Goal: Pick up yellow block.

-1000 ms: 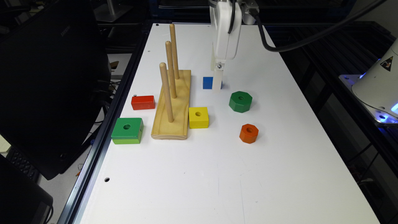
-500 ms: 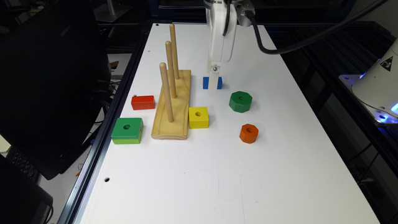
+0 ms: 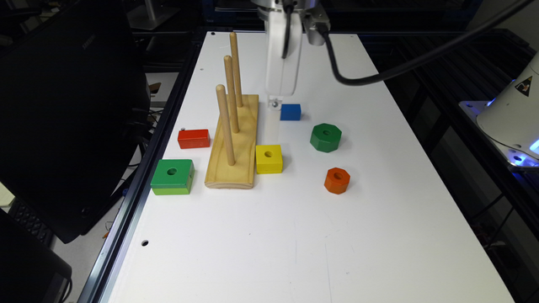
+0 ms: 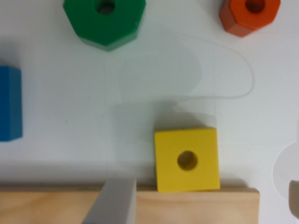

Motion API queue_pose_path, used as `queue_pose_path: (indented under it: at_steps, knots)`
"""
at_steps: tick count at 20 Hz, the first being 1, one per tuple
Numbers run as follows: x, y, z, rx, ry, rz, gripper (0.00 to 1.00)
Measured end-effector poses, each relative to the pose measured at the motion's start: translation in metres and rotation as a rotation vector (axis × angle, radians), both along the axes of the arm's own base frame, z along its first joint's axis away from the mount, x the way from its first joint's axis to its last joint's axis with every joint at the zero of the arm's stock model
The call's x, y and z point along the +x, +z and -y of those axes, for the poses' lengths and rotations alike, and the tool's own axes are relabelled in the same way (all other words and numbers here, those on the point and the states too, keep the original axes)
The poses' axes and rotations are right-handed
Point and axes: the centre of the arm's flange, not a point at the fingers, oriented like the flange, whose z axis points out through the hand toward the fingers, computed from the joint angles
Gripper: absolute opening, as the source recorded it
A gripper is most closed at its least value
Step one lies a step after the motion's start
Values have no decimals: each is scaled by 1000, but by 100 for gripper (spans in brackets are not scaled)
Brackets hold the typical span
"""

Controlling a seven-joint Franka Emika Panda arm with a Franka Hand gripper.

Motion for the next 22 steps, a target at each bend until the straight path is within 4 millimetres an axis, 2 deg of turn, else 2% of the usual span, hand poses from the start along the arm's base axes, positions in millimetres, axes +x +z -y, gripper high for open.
queue_pose_path:
  at_steps: [3, 11, 20, 22]
  knots:
    - [6, -2, -1, 2, 0, -4, 100]
    - [7, -2, -1, 3, -1, -3, 100]
    - [28, -31, -9, 5, 1, -22, 100]
    - [29, -32, -9, 4, 1, -23, 100]
